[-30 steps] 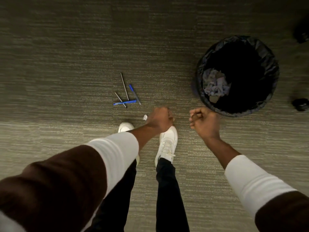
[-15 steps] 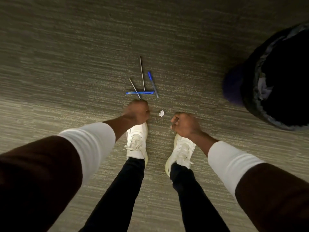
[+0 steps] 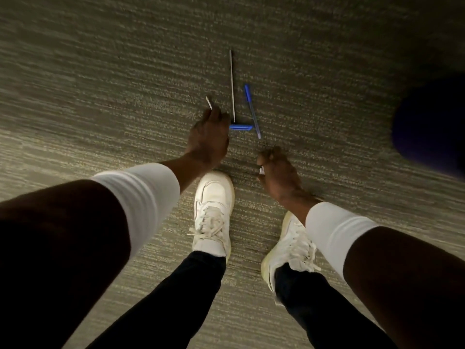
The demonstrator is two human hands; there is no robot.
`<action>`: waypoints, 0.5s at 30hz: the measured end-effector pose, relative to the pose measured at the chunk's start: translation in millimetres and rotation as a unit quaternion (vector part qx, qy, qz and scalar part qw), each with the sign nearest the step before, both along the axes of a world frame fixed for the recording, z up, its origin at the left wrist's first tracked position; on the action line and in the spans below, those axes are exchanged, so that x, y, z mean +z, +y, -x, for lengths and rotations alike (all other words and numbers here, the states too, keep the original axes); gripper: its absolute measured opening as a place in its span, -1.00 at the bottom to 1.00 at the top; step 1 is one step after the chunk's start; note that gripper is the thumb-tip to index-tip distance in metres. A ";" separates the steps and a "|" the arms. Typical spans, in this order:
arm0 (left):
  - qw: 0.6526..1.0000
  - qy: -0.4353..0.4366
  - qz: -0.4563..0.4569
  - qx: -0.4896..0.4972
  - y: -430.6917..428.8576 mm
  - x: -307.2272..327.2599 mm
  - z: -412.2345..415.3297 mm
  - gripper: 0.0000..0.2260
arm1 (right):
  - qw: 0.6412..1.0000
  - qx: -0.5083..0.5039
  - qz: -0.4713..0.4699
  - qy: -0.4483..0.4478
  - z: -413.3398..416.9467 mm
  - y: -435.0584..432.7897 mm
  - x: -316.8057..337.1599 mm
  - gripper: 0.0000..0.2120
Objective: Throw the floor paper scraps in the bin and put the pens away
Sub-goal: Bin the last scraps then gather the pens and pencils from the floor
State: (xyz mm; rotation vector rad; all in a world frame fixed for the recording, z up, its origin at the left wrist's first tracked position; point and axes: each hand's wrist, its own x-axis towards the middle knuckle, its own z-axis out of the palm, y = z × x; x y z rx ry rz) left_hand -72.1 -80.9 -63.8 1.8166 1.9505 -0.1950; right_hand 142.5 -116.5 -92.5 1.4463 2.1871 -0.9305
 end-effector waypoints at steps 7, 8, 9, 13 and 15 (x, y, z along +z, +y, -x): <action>0.995 0.045 -0.012 -0.092 14.4 -19.6 6.0 -0.79 | 0.997 -0.024 0.008 0.073 -10.2 4.6 -4.1 -0.68; 0.994 0.051 -0.009 -0.097 15.9 -19.1 6.5 -0.79 | 0.996 -0.035 0.011 0.081 -12.1 4.6 -2.0 -0.69; 0.993 0.056 -0.007 -0.102 17.1 -18.1 6.7 -0.78 | 0.995 -0.046 0.013 0.088 -13.3 4.9 1.0 -0.69; 0.998 0.016 0.005 -0.052 25.5 1.1 -2.7 -0.81 | 0.990 -0.105 0.005 0.097 -22.5 4.9 20.2 -0.75; 0.996 -0.054 -0.006 0.065 33.5 14.5 -19.6 -0.84 | 0.985 -0.137 -0.007 0.101 -31.9 5.1 32.2 -0.77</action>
